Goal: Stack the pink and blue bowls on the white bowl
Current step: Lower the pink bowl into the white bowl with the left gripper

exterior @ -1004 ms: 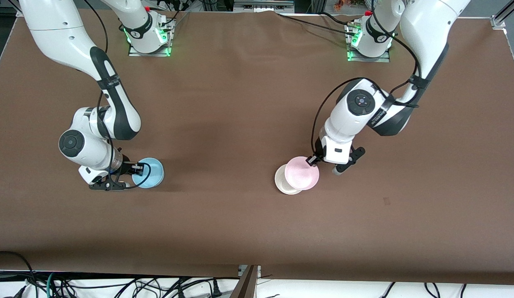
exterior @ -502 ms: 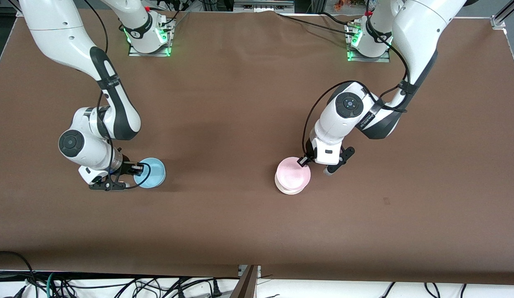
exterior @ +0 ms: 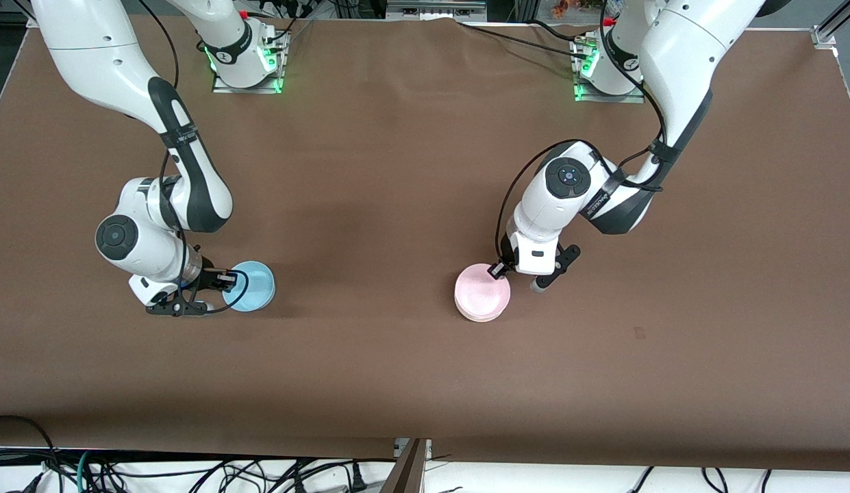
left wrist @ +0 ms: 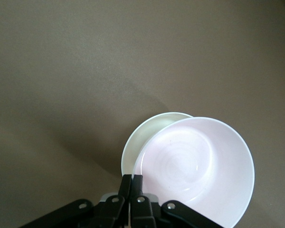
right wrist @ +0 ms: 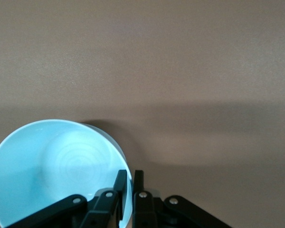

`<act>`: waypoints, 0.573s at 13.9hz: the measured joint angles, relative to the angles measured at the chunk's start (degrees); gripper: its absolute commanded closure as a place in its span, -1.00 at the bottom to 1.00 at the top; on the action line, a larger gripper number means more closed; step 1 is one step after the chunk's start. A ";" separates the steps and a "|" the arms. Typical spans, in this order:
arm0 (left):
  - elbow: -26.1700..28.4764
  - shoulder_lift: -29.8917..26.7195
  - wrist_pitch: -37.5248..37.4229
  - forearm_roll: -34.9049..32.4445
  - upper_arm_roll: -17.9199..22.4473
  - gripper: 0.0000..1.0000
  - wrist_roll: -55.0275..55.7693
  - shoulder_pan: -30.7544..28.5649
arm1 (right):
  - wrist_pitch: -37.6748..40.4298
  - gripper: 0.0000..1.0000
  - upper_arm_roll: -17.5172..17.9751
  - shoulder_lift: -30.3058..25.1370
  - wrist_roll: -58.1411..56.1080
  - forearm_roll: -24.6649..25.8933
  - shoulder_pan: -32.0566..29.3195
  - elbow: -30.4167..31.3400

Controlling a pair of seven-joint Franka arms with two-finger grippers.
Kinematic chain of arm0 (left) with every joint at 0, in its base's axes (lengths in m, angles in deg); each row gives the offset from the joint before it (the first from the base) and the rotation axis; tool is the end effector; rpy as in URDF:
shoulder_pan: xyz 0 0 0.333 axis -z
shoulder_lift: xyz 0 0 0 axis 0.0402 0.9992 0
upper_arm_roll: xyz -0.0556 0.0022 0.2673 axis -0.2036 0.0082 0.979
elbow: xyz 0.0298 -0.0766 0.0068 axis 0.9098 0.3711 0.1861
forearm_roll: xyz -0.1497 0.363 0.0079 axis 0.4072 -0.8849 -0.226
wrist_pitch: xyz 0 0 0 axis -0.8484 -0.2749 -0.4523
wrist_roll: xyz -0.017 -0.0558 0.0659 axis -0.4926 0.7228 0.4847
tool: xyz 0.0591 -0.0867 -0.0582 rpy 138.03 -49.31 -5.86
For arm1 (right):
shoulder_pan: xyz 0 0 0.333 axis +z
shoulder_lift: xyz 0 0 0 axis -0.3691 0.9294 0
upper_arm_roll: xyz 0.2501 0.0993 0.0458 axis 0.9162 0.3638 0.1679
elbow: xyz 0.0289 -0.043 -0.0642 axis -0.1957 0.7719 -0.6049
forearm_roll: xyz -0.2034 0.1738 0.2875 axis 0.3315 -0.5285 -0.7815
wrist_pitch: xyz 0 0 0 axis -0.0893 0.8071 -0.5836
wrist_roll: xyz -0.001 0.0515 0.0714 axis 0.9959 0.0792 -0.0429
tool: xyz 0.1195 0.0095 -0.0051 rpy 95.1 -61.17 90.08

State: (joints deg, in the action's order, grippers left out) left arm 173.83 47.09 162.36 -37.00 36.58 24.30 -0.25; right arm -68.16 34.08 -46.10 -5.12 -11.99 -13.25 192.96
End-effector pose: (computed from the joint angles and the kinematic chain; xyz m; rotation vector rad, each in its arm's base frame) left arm 0.5711 -0.3257 0.2193 2.7098 1.1188 0.1148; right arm 0.6270 0.0528 0.1627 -3.1144 0.0184 -0.0299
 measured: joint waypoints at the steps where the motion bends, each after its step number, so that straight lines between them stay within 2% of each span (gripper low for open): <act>1: -0.05 0.06 0.14 0.00 0.01 1.00 0.02 0.00 | 0.03 0.87 0.00 0.00 0.00 -0.01 0.00 -0.05; 8: -0.08 0.94 1.80 -3.43 0.93 1.00 2.21 0.07 | 1.32 1.00 0.07 -0.01 0.00 -0.25 0.13 -1.53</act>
State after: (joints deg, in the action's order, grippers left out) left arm 173.76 48.03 164.16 -40.44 37.50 26.51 -0.19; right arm -66.84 34.15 -46.11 -5.12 -12.24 -13.12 191.43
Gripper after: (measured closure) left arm 0.974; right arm 0.965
